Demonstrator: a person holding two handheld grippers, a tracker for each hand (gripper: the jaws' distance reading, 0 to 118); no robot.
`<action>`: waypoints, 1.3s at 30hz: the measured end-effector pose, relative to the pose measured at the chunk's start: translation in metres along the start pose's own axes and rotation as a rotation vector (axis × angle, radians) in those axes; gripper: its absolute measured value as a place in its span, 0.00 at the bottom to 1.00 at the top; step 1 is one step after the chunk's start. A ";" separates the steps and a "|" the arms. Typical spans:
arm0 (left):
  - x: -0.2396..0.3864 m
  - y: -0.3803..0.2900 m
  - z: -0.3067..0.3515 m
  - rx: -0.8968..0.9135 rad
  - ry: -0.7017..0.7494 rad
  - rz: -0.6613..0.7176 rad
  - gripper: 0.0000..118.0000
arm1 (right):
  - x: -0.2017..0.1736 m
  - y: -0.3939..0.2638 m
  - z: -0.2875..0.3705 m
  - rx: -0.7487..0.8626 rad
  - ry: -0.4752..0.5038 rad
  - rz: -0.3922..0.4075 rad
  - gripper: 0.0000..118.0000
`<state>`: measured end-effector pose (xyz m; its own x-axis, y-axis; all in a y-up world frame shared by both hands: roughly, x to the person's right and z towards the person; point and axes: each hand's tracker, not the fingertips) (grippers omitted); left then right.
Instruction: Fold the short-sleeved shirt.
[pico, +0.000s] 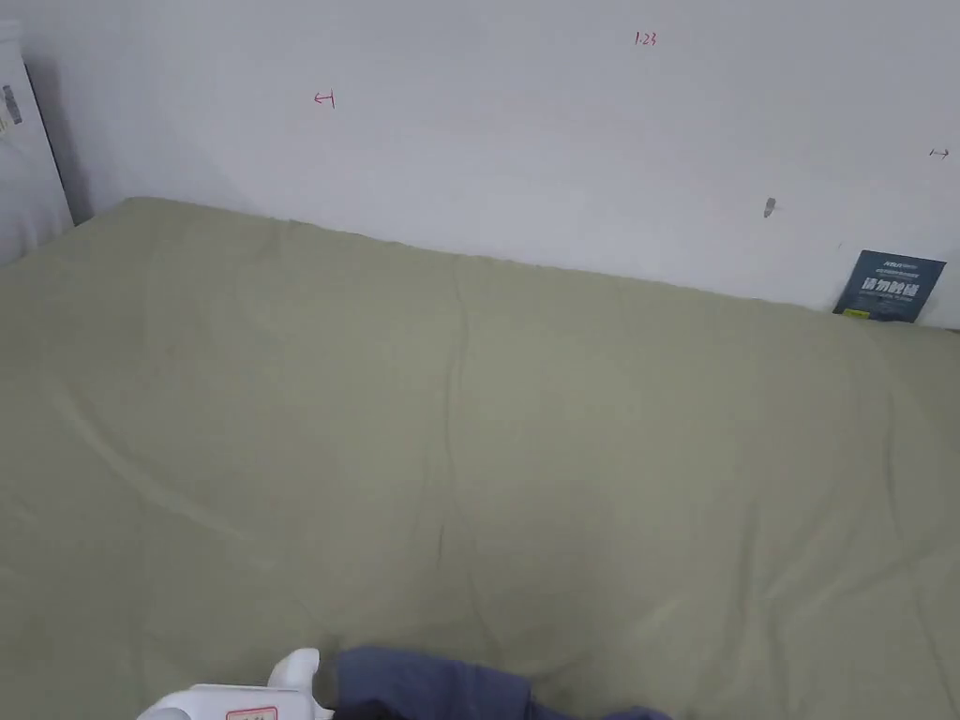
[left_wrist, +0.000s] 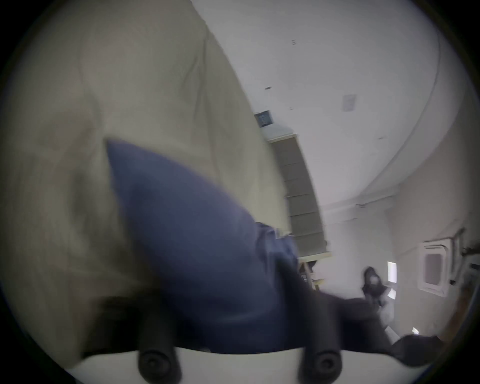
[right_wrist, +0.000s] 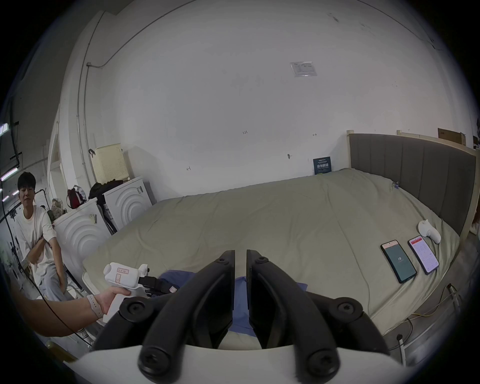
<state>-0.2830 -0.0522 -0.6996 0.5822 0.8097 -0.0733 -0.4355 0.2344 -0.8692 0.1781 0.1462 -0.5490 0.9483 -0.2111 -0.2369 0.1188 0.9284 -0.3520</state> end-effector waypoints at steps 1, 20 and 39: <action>0.003 -0.003 0.005 0.038 -0.039 0.023 0.15 | 0.001 0.000 0.000 -0.001 -0.002 -0.001 0.09; 0.056 0.004 0.128 0.366 0.589 -0.321 0.15 | -0.004 -0.004 0.007 0.017 0.008 0.006 0.09; 0.175 -0.112 -0.079 0.077 0.627 -0.794 0.68 | 0.015 -0.008 0.030 0.060 -0.009 0.048 0.09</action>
<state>-0.0779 0.0203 -0.6537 0.9684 -0.0181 0.2487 0.2035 0.6338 -0.7462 0.1998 0.1451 -0.5222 0.9559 -0.1631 -0.2442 0.0900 0.9542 -0.2852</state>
